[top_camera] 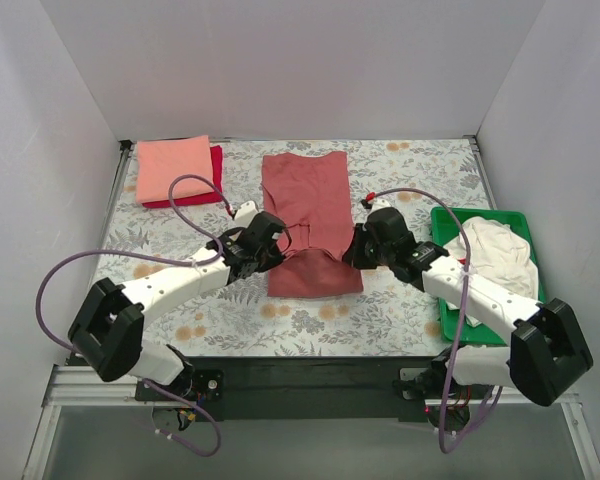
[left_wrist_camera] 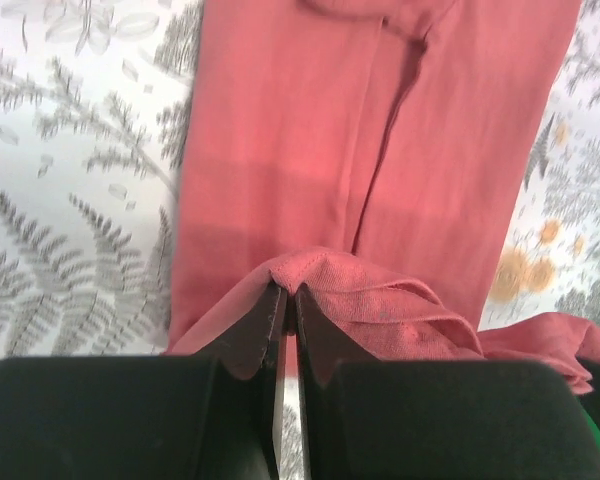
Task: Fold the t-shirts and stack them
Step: Fold the tshirt
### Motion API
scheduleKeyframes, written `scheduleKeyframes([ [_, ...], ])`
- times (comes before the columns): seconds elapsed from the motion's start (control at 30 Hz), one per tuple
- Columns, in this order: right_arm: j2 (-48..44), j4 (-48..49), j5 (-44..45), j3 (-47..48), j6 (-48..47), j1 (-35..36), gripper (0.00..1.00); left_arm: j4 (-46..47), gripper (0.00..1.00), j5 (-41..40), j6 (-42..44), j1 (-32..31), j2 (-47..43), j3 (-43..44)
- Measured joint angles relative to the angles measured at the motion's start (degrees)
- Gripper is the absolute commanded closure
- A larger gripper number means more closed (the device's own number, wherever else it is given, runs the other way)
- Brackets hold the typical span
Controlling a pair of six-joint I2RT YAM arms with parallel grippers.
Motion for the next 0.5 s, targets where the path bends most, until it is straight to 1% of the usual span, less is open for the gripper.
scheduleKeyframes([
  [0.17,5.46,1.29,-3.02,4.59,-1.97,-3.74,0.99,1.99,1.0,0.15,3.48,3.61,5.81,5.2],
  [0.5,16.59,2.34,-7.45,13.97,-5.29,-7.76,0.99,3.28,1.0,1.64,8.5,8.79,15.15,13.25],
])
